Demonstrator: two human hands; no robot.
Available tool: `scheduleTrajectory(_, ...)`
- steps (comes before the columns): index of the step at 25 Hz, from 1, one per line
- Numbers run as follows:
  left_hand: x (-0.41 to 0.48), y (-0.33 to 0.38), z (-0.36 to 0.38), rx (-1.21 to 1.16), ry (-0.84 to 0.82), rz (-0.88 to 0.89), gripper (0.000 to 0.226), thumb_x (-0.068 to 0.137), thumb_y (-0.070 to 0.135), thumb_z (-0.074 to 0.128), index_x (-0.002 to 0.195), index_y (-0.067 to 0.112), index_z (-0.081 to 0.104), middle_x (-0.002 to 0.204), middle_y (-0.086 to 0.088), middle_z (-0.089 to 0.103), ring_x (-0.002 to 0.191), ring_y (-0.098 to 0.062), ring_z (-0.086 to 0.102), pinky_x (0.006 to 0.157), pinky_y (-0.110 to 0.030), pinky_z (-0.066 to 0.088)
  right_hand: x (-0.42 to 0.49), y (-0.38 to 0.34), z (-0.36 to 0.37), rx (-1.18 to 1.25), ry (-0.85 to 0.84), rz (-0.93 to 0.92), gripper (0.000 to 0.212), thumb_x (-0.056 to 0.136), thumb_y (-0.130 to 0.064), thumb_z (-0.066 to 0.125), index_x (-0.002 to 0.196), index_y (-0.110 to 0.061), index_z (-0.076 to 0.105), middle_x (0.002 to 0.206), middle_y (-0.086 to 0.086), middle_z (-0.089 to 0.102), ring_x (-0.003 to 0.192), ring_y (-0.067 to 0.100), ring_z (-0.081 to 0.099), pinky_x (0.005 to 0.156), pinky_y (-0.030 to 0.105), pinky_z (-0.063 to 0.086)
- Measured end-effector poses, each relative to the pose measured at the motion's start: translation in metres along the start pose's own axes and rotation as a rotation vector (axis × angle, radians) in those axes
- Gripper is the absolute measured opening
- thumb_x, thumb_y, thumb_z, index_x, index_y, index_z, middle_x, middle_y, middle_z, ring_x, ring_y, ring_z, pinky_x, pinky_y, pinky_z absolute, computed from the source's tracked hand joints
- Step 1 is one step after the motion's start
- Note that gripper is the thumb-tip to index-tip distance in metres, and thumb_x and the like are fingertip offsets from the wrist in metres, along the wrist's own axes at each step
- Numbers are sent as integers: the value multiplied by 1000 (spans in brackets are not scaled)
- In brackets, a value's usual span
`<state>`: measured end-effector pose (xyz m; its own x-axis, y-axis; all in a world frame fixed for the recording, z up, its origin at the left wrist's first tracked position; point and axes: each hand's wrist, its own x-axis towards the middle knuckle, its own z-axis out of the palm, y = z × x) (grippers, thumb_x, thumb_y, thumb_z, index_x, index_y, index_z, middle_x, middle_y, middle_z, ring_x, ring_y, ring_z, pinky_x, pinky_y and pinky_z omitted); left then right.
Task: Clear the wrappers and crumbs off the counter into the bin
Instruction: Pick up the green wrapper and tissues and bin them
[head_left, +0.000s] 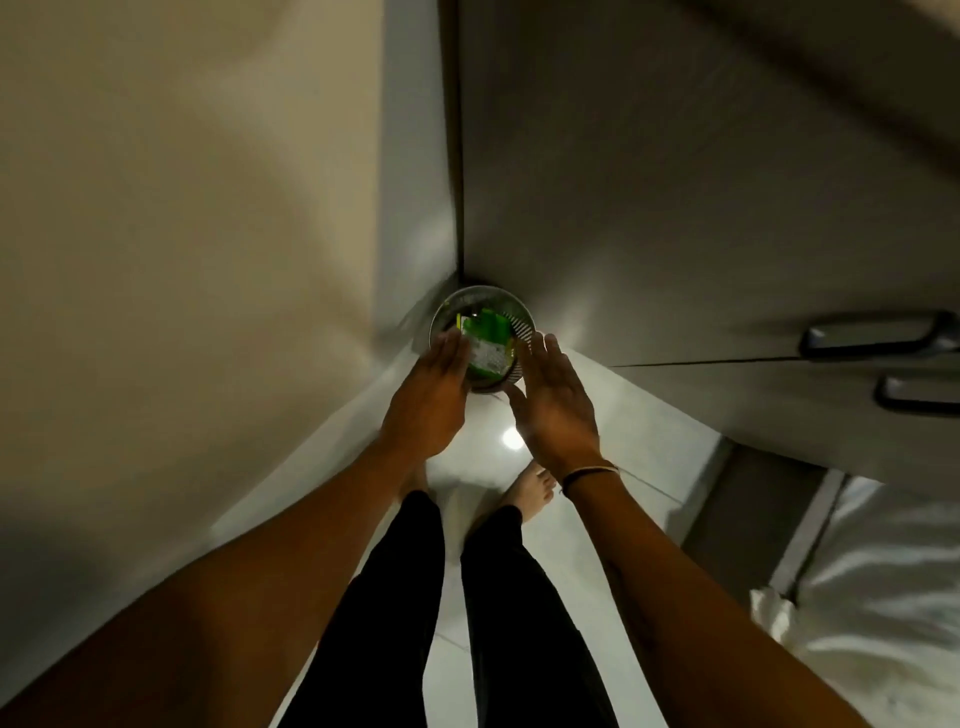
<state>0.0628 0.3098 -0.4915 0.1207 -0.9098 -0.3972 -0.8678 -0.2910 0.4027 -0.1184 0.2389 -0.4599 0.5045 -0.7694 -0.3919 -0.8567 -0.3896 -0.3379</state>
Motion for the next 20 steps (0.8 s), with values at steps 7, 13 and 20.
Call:
scheduleTrajectory(7, -44, 89, -152, 80, 300, 53, 68, 108, 34, 38, 167, 5, 20, 177, -17, 16, 165, -35, 13, 133, -48, 18, -41, -60, -137, -58, 406, 50, 72, 111, -54, 38, 166, -13, 16, 176, 12, 19, 164, 25, 7, 132, 43, 11)
scheduleTrajectory(13, -67, 144, -259, -86, 562, 215, 67, 111, 35, 37, 167, 2, 19, 177, -20, 13, 165, -35, 11, 130, -59, 28, -77, -94, -252, 72, 698, -113, 60, 111, -43, 49, 163, -16, 33, 170, 5, 38, 163, 23, 28, 134, 36, 26)
scheduleTrajectory(20, -31, 244, -336, -267, 752, 511, 68, 109, 28, 54, 166, 3, 25, 177, -20, 17, 166, -33, 8, 135, -48, 17, -88, -59, -365, 107, 1108, -194, 45, 108, -20, 60, 151, -10, 52, 152, 10, 57, 144, 24, 54, 120, 39, 46)
